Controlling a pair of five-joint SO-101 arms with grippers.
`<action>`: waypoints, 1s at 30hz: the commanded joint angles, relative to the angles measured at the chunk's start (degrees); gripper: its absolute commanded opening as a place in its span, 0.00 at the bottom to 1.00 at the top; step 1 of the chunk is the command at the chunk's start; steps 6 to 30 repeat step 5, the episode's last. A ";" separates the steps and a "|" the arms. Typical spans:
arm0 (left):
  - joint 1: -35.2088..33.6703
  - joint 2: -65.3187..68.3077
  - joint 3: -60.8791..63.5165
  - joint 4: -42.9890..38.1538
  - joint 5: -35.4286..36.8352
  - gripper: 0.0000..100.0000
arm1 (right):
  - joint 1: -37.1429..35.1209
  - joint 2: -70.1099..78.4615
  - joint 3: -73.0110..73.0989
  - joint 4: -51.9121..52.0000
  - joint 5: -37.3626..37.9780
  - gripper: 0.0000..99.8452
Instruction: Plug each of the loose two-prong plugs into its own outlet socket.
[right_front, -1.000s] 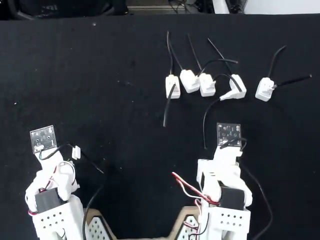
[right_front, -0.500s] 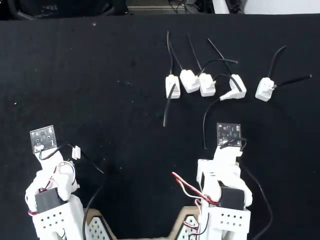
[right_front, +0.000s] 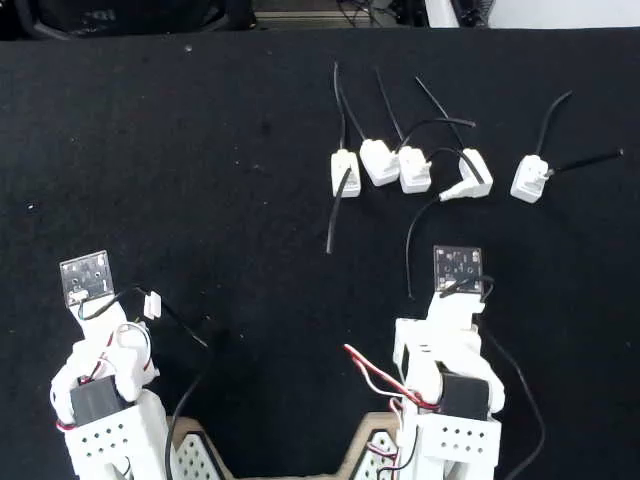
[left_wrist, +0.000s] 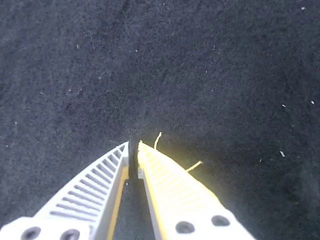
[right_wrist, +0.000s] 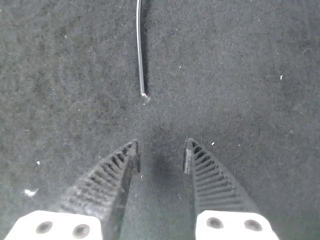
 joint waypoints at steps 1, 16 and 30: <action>0.48 -0.18 1.10 0.26 -0.26 0.04 | 0.97 -4.97 -0.04 0.26 -0.26 0.14; 0.48 -0.18 1.10 0.26 -0.26 0.04 | 0.97 -4.97 -0.04 0.26 -0.26 0.14; 0.48 -0.18 1.10 0.26 -0.26 0.04 | 0.97 -4.97 -0.04 0.26 -0.26 0.14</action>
